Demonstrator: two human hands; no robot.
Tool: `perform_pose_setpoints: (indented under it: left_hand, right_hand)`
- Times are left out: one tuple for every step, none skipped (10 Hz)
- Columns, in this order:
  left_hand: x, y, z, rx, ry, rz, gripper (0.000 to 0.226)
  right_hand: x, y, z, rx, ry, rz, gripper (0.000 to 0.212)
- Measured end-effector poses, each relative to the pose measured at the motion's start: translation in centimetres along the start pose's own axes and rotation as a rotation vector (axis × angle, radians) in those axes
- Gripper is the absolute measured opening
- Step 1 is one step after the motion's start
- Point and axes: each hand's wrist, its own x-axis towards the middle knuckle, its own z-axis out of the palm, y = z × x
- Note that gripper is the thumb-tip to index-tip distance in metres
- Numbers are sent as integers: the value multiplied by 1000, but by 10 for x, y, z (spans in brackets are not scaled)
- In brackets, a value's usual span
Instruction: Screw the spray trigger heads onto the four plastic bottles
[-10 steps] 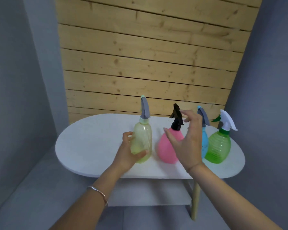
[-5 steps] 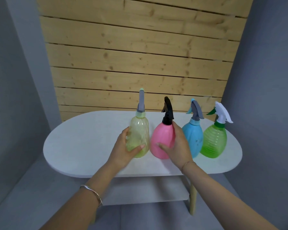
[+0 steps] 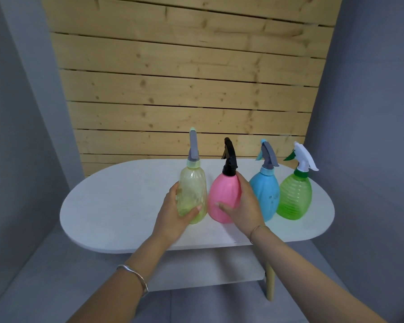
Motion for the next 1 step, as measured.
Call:
perform_pose_setpoints:
  left_hand:
    - [-4, 7, 1, 30, -8, 2, 90]
  right_hand:
    - [-6, -15, -10, 34, 7, 23, 98]
